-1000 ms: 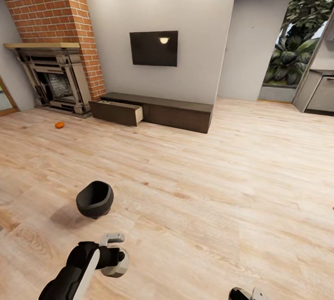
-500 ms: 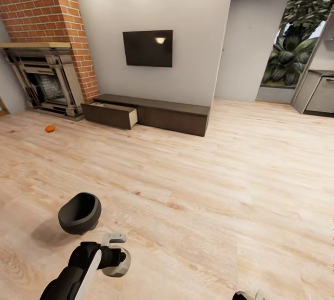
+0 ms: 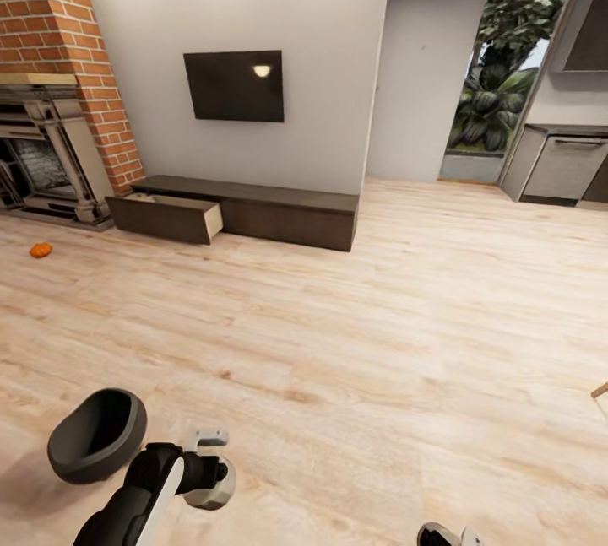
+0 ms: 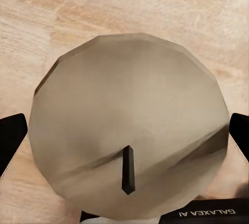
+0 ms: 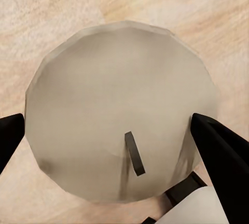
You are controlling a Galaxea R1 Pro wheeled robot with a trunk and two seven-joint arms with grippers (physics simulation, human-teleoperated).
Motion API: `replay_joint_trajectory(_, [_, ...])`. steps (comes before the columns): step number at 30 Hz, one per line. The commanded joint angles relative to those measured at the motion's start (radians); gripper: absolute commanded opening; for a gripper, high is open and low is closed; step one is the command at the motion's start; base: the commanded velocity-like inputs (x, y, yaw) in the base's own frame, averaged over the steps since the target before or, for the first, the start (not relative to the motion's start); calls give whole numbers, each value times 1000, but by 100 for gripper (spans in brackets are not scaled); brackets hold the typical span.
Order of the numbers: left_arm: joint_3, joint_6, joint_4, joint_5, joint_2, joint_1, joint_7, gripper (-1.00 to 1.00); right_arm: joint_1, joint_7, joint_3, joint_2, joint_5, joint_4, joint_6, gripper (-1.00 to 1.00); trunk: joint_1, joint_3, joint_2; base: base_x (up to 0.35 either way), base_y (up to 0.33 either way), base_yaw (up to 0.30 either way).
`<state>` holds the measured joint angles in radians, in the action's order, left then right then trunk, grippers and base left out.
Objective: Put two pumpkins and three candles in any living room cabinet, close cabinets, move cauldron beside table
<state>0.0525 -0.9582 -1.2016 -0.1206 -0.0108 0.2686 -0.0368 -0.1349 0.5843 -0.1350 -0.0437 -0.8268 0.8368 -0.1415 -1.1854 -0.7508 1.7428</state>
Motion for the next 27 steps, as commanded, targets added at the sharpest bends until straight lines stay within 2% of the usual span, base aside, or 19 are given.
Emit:
replay_joint_trajectory(1, [0, 2, 1, -1, 0, 0, 0, -100, 0, 0, 0, 0, 2, 0, 0, -100, 0, -1, 0, 329, 0, -9])
replay_joint_trajectory(27, [-2, 9, 5, -1, -2, 0, 0, -100, -4, 0, 0, 0, 2, -2, -5, -100, 0, -41, 0, 329, 0, -1])
